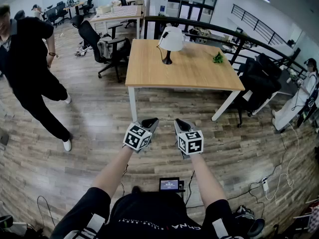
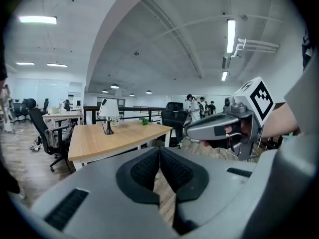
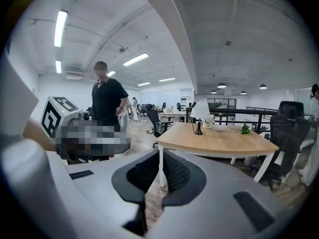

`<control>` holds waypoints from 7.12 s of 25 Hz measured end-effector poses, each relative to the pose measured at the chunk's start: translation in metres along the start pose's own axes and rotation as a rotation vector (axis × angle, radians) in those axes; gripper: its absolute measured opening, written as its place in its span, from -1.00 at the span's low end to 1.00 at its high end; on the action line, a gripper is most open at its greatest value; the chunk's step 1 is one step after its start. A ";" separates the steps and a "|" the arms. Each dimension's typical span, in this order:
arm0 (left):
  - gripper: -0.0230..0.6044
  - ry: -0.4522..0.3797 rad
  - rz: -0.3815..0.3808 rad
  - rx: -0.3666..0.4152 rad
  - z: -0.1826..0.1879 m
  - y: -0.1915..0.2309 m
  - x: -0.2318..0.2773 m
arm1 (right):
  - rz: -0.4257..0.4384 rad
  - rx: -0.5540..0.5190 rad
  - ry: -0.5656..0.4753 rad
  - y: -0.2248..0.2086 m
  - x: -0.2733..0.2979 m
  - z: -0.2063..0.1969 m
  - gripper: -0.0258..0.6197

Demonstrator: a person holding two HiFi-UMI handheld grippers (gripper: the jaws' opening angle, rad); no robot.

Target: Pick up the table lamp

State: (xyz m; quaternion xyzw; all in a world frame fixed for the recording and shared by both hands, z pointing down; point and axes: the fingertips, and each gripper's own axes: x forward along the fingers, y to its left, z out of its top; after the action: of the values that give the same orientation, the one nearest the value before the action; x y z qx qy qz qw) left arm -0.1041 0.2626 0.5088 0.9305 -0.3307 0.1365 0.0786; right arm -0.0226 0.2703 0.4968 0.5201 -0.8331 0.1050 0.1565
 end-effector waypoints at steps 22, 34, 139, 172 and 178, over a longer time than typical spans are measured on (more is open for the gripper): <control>-0.86 0.009 0.018 -0.004 -0.006 0.003 0.018 | 0.000 0.050 -0.007 -0.023 0.006 -0.009 -0.77; -0.86 0.033 0.051 0.005 -0.004 -0.013 0.054 | 0.036 0.101 -0.031 -0.067 -0.002 -0.018 -0.77; -0.86 0.022 0.015 -0.035 0.171 0.513 0.550 | 0.104 0.189 0.058 -0.438 0.606 0.187 -0.77; -0.47 -0.144 0.236 -0.050 0.230 0.575 0.581 | 0.177 0.124 -0.197 -0.484 0.740 0.183 -0.48; -0.47 -0.161 0.240 -0.032 0.238 0.597 0.593 | 0.152 0.032 -0.316 -0.477 0.786 0.209 -0.48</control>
State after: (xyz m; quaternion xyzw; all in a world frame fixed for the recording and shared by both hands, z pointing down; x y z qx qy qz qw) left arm 0.0046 -0.6051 0.4977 0.8909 -0.4468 0.0647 0.0501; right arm 0.0526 -0.6639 0.5990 0.4679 -0.8825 0.0468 0.0066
